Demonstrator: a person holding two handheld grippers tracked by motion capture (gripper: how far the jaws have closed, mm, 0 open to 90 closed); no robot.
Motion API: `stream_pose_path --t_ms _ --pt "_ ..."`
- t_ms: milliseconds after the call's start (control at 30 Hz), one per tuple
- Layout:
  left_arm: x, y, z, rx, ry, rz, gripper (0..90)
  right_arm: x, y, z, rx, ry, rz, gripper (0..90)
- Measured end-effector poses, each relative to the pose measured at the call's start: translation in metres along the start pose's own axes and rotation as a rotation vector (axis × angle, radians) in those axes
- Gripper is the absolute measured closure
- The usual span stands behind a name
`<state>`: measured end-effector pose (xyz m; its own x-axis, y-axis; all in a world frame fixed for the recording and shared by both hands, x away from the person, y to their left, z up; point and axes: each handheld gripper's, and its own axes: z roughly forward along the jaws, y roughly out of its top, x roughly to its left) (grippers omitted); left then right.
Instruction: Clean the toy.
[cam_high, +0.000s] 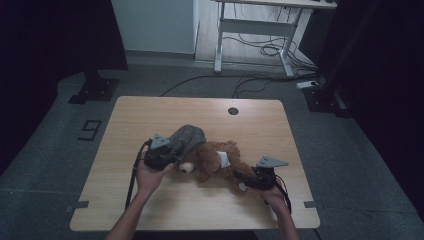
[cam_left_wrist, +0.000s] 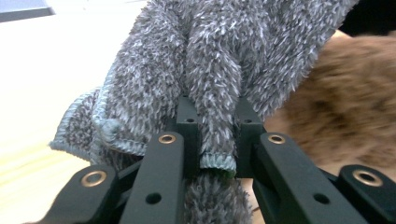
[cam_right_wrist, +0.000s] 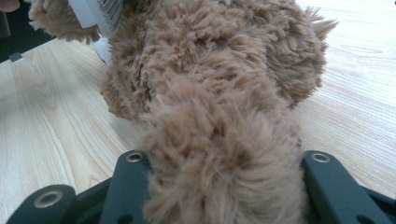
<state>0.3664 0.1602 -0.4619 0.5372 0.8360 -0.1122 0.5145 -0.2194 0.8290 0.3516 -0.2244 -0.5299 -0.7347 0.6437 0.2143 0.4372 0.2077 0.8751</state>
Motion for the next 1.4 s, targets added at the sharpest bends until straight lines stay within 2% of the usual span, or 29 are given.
stream_pose_path --t_ms 133,167,233,300,333,367,500,600,700,833,1000,1133,1200,1267,1300,1333,1400 --pt "0.022 -0.018 -0.001 0.025 0.050 -0.046 77.4 -0.001 0.000 0.000 -0.001 0.002 0.006 55.9" --pt "0.029 -0.026 0.003 0.053 0.063 -0.065 77.5 -0.001 0.000 0.000 -0.001 0.001 0.006 55.9" --pt "0.037 -0.041 0.013 0.114 0.046 -0.097 77.5 -0.001 -0.001 0.001 -0.003 0.003 0.010 55.9" --pt "0.044 -0.061 0.025 0.160 0.010 -0.147 77.4 -0.002 -0.001 0.001 -0.002 0.005 0.015 55.9" --pt "0.044 -0.067 0.028 0.178 0.008 -0.146 77.4 -0.002 -0.001 0.001 -0.002 0.005 0.014 55.9" --pt "0.045 -0.069 0.029 0.172 0.001 -0.147 77.3 -0.002 -0.001 0.000 -0.002 0.004 0.013 55.9" --pt "0.046 -0.061 0.020 0.153 0.006 -0.148 77.2 -0.003 -0.002 0.000 -0.004 0.003 0.018 55.9" --pt "0.046 -0.047 0.006 0.103 0.005 -0.140 77.1 -0.004 -0.002 0.000 -0.005 0.000 0.019 55.9" --pt "0.039 -0.033 -0.007 0.046 0.002 -0.119 77.1 -0.003 -0.002 0.000 -0.005 -0.004 0.015 55.9" --pt "0.021 -0.012 -0.020 -0.021 -0.018 -0.062 77.1 -0.003 -0.001 0.000 -0.005 -0.006 0.015 55.9" --pt "-0.010 0.013 -0.018 -0.061 -0.053 0.014 77.0 -0.003 -0.001 0.000 -0.006 -0.008 0.011 55.8" --pt "-0.035 0.028 0.000 -0.043 -0.084 0.066 76.9 -0.003 -0.001 0.001 -0.007 -0.010 0.007 55.8" --pt "-0.047 0.031 0.017 -0.016 -0.092 0.083 76.9 -0.002 -0.001 0.000 -0.008 -0.011 0.004 55.8" --pt "-0.052 0.029 0.032 0.022 -0.093 0.091 76.9 -0.002 -0.001 0.000 -0.005 -0.013 -0.002 55.8" --pt "-0.052 0.029 0.032 0.022 -0.093 0.091 76.9 -0.002 -0.001 0.000 -0.005 -0.014 -0.005 55.8" --pt "-0.053 0.026 0.041 0.037 -0.080 0.092 76.9 -0.002 -0.001 0.000 -0.005 -0.016 -0.007 55.8" --pt "-0.047 0.023 0.043 0.036 -0.091 0.066 77.0 -0.002 0.000 0.000 -0.005 -0.017 -0.008 55.7"
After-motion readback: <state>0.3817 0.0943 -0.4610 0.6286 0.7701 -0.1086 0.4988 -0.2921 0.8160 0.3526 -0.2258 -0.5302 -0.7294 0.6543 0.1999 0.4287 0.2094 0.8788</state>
